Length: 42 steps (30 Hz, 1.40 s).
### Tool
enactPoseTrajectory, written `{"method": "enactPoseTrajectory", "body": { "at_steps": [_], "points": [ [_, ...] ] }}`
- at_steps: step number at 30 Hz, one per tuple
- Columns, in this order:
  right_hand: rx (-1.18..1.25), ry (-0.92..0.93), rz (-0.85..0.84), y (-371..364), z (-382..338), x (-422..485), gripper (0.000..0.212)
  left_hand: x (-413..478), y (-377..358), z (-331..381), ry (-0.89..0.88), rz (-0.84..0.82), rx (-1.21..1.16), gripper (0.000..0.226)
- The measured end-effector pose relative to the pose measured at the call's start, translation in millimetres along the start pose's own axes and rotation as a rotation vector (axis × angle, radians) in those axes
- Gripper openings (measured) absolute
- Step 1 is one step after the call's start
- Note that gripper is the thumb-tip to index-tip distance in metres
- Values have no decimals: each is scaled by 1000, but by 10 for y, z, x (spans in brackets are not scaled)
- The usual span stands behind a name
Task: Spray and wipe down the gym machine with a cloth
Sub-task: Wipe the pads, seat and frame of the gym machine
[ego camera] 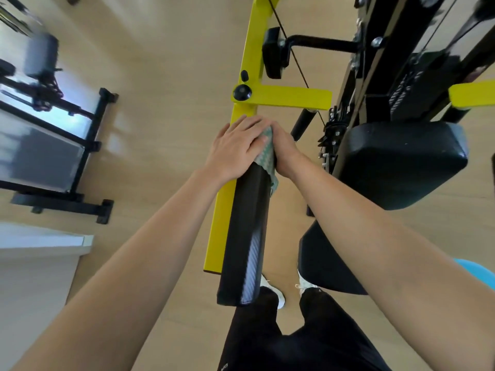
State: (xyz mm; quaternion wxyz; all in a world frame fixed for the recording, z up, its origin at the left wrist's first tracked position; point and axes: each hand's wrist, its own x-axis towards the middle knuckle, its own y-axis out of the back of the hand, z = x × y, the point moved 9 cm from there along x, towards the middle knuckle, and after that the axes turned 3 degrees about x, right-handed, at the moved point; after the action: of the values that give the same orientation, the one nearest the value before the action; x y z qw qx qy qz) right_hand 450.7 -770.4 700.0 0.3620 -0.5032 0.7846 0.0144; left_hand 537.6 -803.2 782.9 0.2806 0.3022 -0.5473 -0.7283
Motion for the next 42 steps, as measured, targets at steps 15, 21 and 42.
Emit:
{"method": "enactPoseTrajectory", "body": {
  "at_steps": [15, 21, 42],
  "points": [
    [142, 5, 11, 85, 746, -451, 69, 377, -67, 30, 51, -125, -57, 31],
    [74, 278, -23, -26, 369, -500, 72, -176, -71, 32, 1, 97, -207, 50],
    [45, 90, -34, -55, 1067, -1023, 84, -692, -104, -92, 142, 294, -679, 44]
  ]
}}
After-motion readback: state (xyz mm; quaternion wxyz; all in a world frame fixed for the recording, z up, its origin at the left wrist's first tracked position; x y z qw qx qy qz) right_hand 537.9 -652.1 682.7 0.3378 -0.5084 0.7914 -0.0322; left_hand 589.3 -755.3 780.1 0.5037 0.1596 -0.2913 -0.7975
